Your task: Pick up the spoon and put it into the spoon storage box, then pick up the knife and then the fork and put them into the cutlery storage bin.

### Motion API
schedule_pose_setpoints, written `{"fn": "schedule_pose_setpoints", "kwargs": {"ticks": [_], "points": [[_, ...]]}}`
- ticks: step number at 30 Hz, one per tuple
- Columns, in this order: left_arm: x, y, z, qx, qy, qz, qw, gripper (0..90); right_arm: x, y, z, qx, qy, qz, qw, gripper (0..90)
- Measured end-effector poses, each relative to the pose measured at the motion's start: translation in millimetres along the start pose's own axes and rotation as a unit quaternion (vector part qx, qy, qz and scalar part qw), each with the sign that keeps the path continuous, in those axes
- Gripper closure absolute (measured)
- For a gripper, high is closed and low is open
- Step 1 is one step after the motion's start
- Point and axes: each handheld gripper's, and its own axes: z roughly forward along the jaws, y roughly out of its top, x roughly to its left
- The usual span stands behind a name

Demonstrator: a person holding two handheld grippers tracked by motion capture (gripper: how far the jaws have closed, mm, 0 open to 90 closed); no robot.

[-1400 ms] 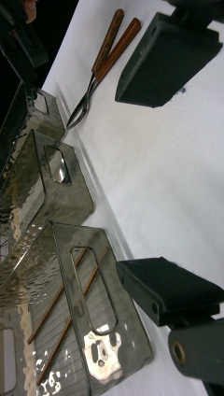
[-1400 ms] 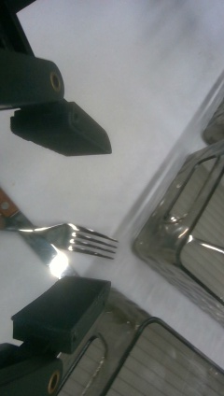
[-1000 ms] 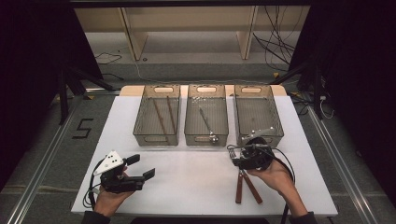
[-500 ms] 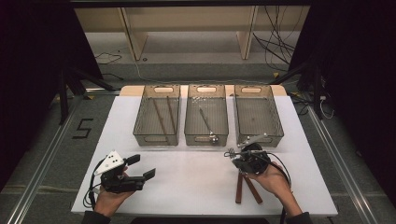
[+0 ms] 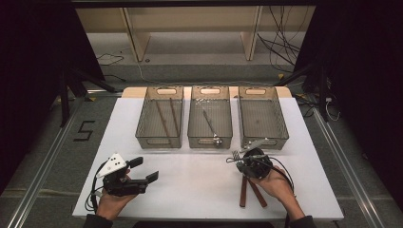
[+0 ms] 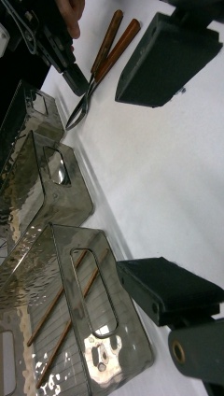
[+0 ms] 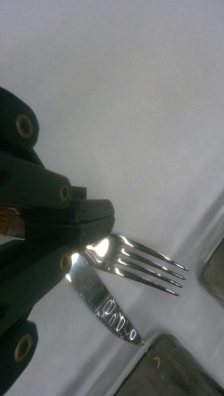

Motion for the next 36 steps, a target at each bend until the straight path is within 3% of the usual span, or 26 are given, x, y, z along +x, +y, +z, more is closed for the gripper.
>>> {"fn": "schedule_pose_setpoints", "kwargs": {"ticks": [14, 32, 36], "points": [[-0.3, 0.1, -0.5, -0.002, 0.0, -0.001, 1.0, 15.5, 1.4, 0.7, 4.1, 0.003, -0.011, -0.008, 0.9999, 90.0], [-1.6, -0.8, -0.5, 0.002, -0.001, 0.002, 1.0, 15.5, -5.4, -3.8, 2.7, 0.014, -0.052, -0.008, 0.9985, 90.0], [-1.3, -1.1, -1.4, 0.002, 0.0, 0.003, 1.0, 15.5, -1.0, -2.5, 3.9, 0.014, -0.032, -0.019, 0.9992, 90.0]]}}
